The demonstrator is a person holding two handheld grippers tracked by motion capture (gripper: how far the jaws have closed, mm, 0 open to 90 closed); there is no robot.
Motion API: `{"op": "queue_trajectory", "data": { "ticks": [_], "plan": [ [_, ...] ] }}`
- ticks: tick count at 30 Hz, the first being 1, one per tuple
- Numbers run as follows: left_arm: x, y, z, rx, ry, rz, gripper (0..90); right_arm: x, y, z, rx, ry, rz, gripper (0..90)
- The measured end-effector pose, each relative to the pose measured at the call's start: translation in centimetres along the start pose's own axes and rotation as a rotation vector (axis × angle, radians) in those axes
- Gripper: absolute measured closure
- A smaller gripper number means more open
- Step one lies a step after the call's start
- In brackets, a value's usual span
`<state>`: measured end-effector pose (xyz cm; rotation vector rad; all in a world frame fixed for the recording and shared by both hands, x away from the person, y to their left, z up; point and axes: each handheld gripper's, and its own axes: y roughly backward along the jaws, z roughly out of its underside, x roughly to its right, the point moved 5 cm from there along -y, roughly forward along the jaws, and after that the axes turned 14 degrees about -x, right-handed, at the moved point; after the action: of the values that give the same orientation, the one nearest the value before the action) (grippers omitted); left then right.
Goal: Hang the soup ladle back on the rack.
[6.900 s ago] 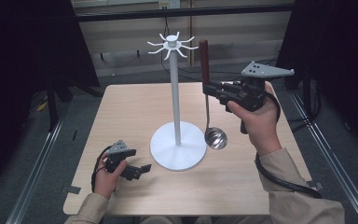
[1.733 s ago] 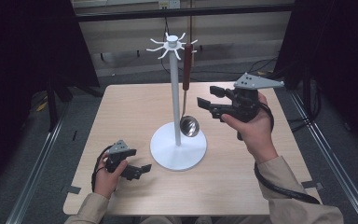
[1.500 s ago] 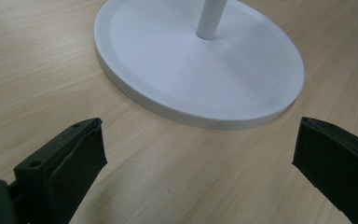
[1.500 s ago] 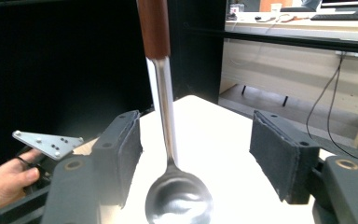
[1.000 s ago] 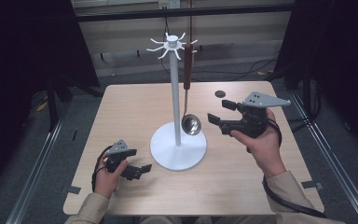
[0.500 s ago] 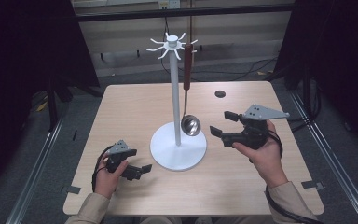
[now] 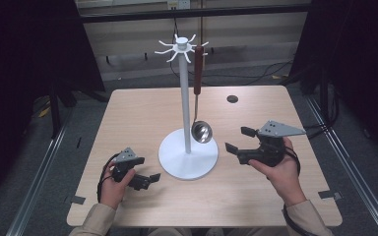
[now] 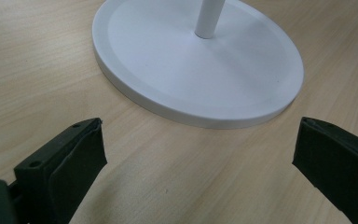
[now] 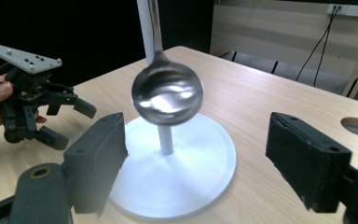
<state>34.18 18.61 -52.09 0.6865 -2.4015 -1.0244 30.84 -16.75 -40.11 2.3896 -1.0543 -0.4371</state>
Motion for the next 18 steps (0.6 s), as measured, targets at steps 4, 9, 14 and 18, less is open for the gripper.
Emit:
{"op": "queue_trajectory", "data": {
  "ticks": [4, 9, 14, 18],
  "plan": [
    [0.0, 0.0, 0.0, -0.005, -0.003, -0.004, 1.9, 0.1, -0.2, 0.9, -0.012, 0.012, 0.009, 18.9],
    [0.1, 0.0, 0.0, -0.008, -0.004, -0.001, 1.9, 0.1, -0.3, 1.9, -0.018, 0.002, 0.013, 18.5],
    [0.1, -0.1, 0.0, -0.009, -0.005, 0.001, 1.9, 0.3, -0.5, 2.9, -0.031, -0.011, 0.01, 18.5],
    [0.1, -0.1, 0.0, -0.008, -0.002, 0.0, 1.9, 0.4, -0.6, 3.6, -0.039, -0.015, 0.015, 18.3]
  ]
}}
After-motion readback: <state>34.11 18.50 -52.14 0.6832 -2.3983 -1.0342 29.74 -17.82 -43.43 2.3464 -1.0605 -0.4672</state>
